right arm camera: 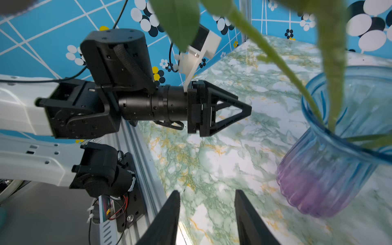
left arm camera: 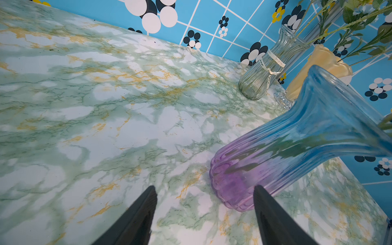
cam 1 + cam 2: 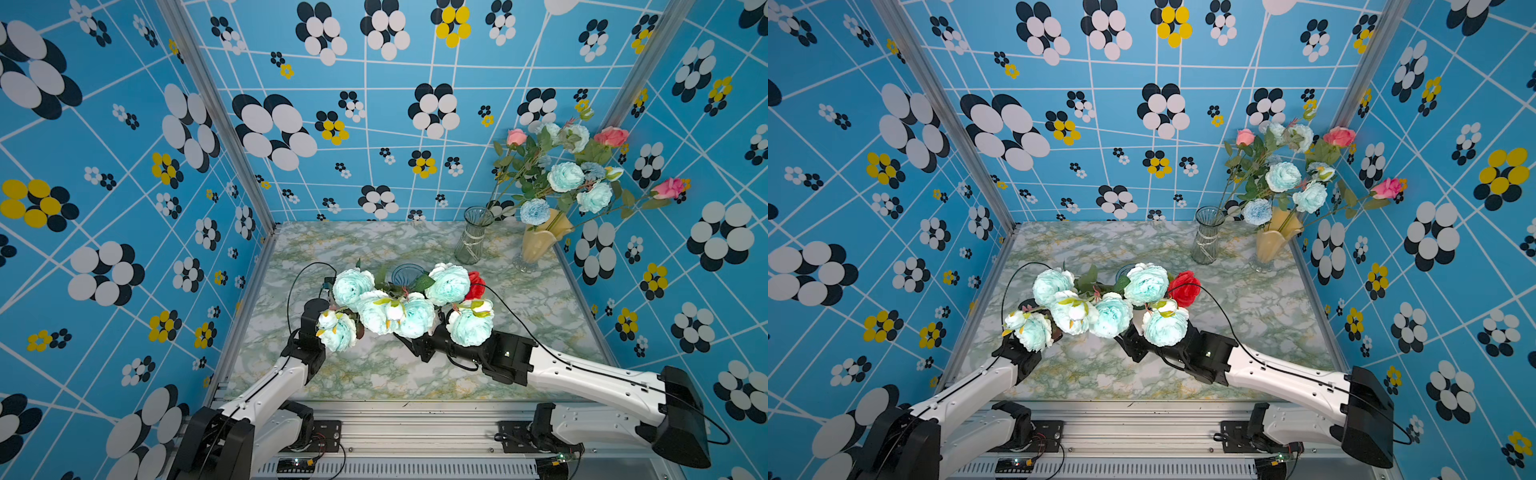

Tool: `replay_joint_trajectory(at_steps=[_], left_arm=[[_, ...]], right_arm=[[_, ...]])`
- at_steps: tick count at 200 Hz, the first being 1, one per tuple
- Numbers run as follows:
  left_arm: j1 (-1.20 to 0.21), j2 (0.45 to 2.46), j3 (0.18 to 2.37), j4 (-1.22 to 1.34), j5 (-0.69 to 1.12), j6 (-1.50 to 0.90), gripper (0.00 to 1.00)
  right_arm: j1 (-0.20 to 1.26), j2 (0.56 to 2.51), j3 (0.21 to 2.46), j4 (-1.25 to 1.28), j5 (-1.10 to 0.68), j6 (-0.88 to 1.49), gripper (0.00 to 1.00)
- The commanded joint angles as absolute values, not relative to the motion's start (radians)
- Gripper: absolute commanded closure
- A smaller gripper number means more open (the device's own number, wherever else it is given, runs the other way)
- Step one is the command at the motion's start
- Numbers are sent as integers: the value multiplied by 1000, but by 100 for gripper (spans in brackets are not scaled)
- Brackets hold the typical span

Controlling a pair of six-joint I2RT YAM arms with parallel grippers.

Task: Pick out blue flowers from the vase
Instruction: Pick up the flower from the vase.

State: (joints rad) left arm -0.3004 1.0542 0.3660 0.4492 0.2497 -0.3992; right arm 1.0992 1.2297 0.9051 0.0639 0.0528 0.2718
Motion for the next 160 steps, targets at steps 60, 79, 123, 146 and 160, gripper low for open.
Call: replay_joint_trajectory(at_steps=[60,79,123,146,160], left_arm=[[-309,1073,408,469,256,-390,26],[-311,1074,409,469,258,-390,26],[-311,1083,412,470,261,-392,26],[-313,1085,413,469,263,-390,26],[-312,1084,413,468,262,-388,26]], right_arm=[[1007,1322,1054,137,192,253,49],[946,1334,1105,71,152,262,45],[843,1432,1315,-170,42,255,39],[806,1487,1396,-231,-3,246,39],[800,1513,1431,-255,-24,222,38]])
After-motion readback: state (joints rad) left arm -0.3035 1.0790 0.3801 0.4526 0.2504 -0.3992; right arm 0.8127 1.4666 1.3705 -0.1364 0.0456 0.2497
